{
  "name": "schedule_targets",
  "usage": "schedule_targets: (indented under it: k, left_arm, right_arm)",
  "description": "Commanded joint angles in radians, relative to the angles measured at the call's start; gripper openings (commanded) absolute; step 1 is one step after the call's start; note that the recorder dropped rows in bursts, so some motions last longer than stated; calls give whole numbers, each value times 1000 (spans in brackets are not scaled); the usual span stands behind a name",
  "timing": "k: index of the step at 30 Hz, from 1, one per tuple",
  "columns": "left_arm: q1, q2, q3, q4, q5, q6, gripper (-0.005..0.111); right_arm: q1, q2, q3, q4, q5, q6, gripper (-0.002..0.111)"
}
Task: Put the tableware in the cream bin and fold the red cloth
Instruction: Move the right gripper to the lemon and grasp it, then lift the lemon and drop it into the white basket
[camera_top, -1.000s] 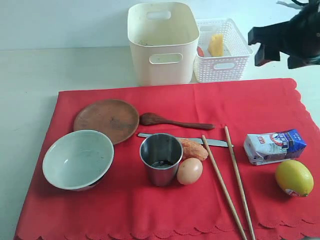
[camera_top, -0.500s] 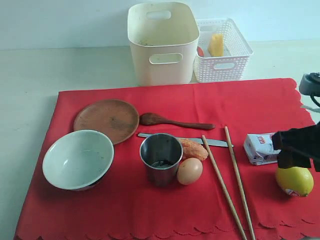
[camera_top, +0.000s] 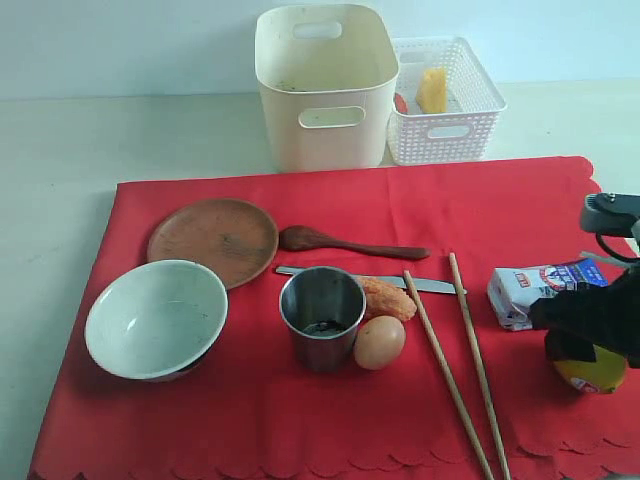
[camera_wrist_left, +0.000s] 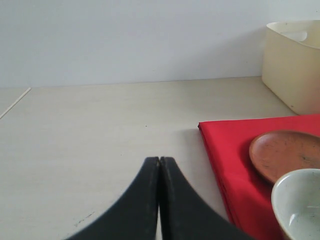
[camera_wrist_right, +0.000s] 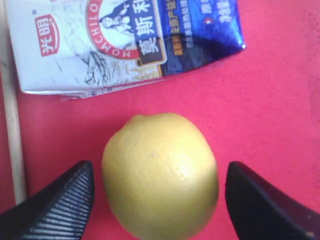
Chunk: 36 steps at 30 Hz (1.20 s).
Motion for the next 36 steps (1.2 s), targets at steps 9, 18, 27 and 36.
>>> schedule_targets:
  k: [9,18,27,36]
  left_arm:
    - [1,-6,-1,-6,-2,-4,3]
    - [1,-6,-1,-6,-2,-4,3]
    - [1,-6,-1,-6,-2,-4,3]
    - [1,-6,-1,-6,-2,-4,3]
  right_arm:
    - [-3,47,3,-7,-81,5,68]
    - [-3,37,-4,21,-59,5,13]
    - [-3,-102,-80,48,61,5,0]
    - [-3,-167,-221,95,-71,5,0]
